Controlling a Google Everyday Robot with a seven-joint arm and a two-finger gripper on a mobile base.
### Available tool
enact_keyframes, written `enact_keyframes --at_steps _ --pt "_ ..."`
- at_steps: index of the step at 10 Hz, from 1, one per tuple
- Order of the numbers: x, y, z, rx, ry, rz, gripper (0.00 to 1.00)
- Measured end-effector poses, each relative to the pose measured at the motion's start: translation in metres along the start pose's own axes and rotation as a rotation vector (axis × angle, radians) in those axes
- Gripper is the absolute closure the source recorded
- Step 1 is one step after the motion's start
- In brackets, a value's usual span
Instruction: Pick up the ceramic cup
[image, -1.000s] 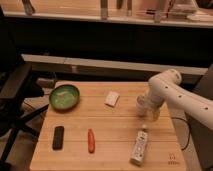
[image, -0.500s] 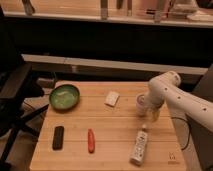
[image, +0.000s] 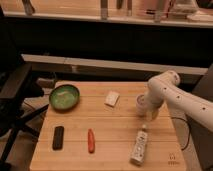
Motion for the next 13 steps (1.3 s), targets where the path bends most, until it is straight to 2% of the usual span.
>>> enact_keyframes --at_steps 4,5,9,13 --pt "-0.001 0.0 0.0 -0.006 -0.003 -0.007 0.94" --pt "-0.001 0.0 0.0 -0.007 -0.003 -0.01 0.99" --pt "-0.007 -0.009 -0.02 -0.001 -0.006 -0.073 1.0" --pt "-0.01 -0.013 -0.027 0.003 -0.007 -0.104 1.0"
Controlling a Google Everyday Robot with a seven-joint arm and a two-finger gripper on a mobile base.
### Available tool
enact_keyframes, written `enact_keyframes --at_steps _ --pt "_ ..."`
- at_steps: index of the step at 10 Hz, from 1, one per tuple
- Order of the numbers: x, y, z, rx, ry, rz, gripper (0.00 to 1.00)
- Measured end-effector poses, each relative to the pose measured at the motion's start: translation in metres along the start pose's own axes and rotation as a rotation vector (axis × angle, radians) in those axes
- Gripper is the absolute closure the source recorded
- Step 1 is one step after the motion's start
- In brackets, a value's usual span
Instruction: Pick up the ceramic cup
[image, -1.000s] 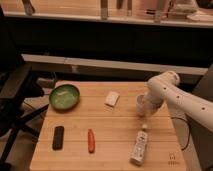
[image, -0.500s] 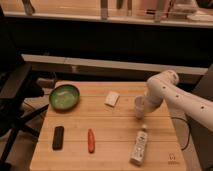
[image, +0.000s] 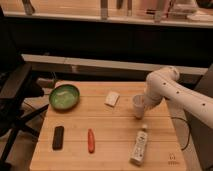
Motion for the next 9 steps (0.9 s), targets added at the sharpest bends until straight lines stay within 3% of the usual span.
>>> enact_keyframes --at_steps 9 --pt "-0.007 -0.013 -0.029 0.01 0.003 -0.066 1.0"
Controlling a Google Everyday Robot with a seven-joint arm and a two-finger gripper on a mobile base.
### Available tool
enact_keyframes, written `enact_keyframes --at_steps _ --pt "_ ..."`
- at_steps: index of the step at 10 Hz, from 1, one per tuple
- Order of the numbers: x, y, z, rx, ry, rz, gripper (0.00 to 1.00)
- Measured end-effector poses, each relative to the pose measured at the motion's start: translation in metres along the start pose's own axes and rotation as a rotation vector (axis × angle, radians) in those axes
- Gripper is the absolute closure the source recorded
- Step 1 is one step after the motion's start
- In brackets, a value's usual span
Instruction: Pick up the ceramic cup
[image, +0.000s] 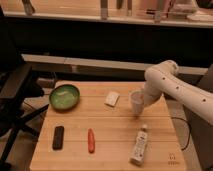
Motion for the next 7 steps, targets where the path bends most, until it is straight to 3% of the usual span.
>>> enact_keyframes --at_steps 7 --pt "-0.005 -0.011 -0.0132 0.004 0.003 -0.039 1.0"
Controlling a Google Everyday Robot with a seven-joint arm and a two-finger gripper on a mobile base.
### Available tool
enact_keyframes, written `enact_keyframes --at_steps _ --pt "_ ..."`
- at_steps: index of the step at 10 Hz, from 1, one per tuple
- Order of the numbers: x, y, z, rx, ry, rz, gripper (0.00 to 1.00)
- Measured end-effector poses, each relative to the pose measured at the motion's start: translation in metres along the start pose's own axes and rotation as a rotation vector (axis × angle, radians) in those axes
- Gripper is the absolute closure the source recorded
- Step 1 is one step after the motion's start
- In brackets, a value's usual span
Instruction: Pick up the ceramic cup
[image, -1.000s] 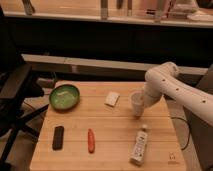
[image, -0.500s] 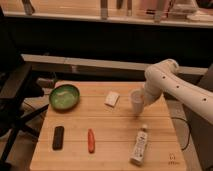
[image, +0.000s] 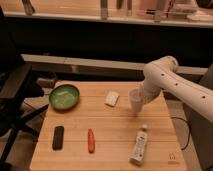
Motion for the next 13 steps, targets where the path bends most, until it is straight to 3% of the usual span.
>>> enact_keyframes --at_steps 13 --pt "-0.007 -0.018 -0.014 -0.003 0.005 -0.069 1.0"
